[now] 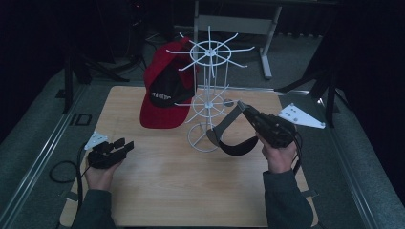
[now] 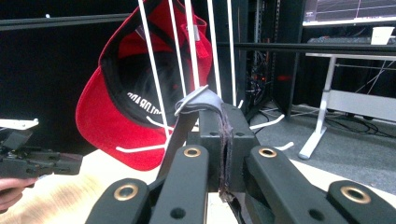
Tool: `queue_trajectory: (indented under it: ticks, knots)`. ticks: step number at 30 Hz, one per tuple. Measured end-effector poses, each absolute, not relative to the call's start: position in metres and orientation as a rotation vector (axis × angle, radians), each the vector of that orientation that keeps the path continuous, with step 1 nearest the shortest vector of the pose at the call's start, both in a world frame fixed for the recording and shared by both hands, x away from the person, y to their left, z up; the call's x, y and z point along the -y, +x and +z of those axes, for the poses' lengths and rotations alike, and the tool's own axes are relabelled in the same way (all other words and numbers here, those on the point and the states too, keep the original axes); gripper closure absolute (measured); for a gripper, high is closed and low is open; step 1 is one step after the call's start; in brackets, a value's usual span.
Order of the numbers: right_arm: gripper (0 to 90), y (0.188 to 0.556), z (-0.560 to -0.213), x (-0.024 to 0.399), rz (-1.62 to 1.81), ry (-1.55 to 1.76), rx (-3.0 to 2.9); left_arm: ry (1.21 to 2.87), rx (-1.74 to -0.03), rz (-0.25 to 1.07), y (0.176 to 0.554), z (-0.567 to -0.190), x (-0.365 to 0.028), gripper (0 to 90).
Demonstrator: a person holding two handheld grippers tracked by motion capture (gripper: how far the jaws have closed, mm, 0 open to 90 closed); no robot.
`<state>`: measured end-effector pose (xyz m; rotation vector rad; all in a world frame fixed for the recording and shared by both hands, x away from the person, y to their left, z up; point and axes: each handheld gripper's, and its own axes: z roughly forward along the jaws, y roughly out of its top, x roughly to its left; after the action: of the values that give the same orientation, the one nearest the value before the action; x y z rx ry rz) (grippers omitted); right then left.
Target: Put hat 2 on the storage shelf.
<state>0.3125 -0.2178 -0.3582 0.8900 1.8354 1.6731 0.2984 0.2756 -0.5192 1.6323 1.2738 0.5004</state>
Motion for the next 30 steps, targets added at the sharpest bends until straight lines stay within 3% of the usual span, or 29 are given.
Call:
queue_trajectory:
  ticks: [30]
  knots:
    - [88.5, 0.315, -0.336, 0.219, 1.705, 0.857, -1.816, 1.63, -1.277, 0.502, 0.298, -0.519, -0.276, 54.0]
